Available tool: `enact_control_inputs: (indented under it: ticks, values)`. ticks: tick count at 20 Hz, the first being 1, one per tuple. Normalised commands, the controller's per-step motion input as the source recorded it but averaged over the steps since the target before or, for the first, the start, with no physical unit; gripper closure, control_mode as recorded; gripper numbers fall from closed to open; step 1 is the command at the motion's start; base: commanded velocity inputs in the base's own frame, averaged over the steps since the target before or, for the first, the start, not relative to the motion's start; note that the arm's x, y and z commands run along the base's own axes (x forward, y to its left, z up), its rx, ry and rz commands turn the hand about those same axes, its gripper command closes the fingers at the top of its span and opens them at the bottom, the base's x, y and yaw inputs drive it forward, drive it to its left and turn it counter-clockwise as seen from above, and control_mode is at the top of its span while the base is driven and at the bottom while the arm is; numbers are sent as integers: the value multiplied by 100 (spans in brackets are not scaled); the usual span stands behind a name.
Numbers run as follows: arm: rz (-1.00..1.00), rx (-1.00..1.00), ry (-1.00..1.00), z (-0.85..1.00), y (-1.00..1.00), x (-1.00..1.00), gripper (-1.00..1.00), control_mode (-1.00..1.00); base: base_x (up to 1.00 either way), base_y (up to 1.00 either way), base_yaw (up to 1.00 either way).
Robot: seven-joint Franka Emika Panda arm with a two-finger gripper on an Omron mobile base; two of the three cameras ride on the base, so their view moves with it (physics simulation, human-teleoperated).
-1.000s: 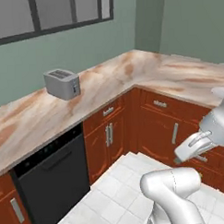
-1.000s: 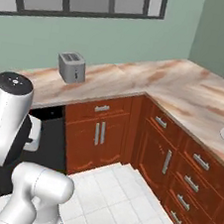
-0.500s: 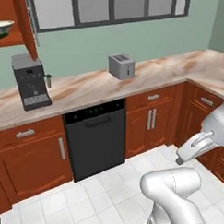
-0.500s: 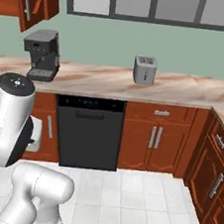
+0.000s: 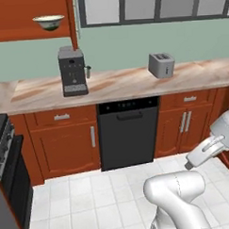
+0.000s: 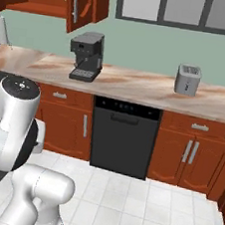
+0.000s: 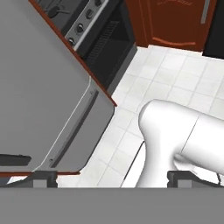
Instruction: Move the bowls from the cabinet to the plates on the dining table.
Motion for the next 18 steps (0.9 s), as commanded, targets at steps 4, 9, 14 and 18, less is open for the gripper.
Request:
enact_control_inputs:
  ticks: [4, 9, 14, 18]
  values:
    - [0, 0, 0, 0, 0, 0, -100, 100, 35, 32, 8]
    - [0, 0, 0, 0, 0, 0, -100, 100, 70, 43, 1]
    - [0, 0, 0, 0, 0, 0, -100, 100, 68, 56, 0]
    - [0, 0, 0, 0, 0, 0, -100, 100, 28, 70, 0]
